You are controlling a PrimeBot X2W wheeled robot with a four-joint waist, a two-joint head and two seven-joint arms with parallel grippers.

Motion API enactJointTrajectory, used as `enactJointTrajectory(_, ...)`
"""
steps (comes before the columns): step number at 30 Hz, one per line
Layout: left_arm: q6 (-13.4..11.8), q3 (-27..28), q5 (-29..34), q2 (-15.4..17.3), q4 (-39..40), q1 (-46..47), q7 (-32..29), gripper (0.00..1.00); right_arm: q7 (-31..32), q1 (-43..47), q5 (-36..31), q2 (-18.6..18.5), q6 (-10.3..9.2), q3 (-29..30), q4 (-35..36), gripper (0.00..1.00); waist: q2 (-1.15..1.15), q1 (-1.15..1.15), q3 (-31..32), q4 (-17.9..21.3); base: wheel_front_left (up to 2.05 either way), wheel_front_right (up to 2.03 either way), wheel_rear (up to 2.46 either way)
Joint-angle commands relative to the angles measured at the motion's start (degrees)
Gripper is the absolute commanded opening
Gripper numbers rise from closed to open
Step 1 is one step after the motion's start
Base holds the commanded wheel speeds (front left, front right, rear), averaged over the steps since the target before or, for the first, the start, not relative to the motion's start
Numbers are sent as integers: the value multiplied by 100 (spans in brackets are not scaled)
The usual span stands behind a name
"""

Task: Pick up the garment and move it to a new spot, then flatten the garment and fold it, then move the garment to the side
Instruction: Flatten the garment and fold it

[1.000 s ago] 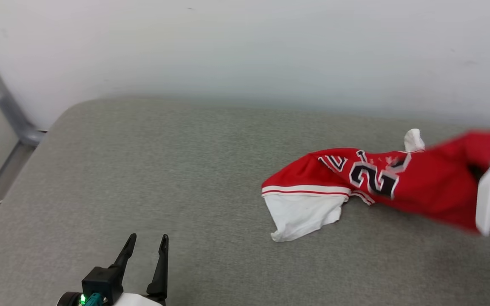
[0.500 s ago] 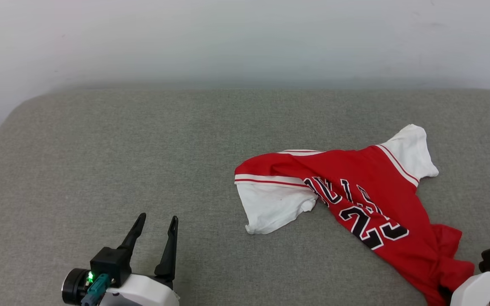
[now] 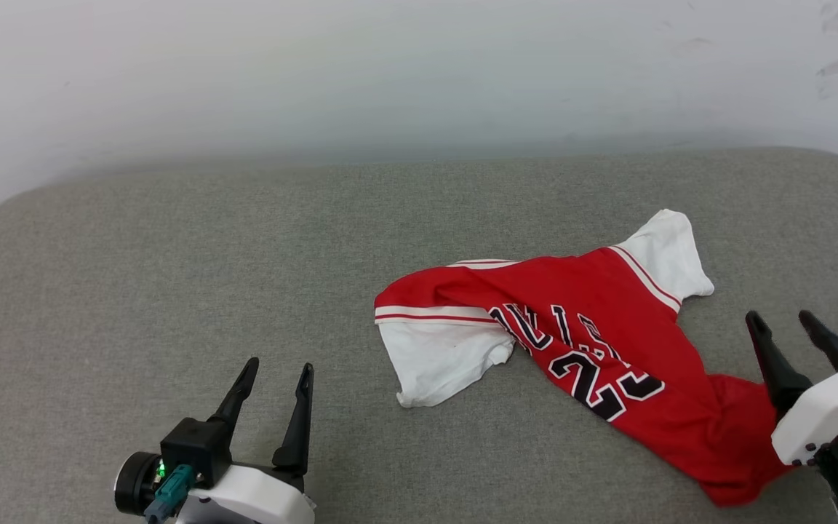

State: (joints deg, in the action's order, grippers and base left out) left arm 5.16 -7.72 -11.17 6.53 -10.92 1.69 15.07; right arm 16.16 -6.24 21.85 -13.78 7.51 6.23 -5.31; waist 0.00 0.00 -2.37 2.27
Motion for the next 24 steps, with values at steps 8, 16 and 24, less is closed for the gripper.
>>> enactJointTrajectory(8, 54, -143, 33, -106, 279, 16, 15, 100, -1480, -118, 90, -165, -5, -245, 68, 100, 0, 0, 37, 121, 0, 0, 0)
enactJointTrajectory(16, 139, -614, -221, -188, 417, 225, -890, 100, -1867, -197, -111, -61, -5, -329, 182, 100, 0, 0, -188, 365, 0, 0, 0)
enactJointTrajectory(24, -32, -821, -176, 20, 352, 794, -2900, 100, -1840, -255, -148, 124, -4, -227, 376, 100, 0, 0, -669, 599, 0, 0, 0)
